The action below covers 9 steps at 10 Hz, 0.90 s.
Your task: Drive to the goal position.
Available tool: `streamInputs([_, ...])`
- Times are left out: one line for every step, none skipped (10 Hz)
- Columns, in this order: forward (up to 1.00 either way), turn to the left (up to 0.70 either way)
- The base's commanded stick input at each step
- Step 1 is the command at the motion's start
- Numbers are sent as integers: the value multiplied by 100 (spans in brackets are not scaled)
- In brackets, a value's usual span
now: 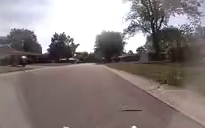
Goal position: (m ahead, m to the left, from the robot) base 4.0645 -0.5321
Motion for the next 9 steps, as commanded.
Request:
streamInputs([69, 3])
streamInputs([69, 3])
streamInputs([69, 3])
streamInputs([69, 3])
streamInputs([69, 3])
streamInputs([69, 3])
streamInputs([69, 3])
streamInputs([69, 3])
streamInputs([69, 3])
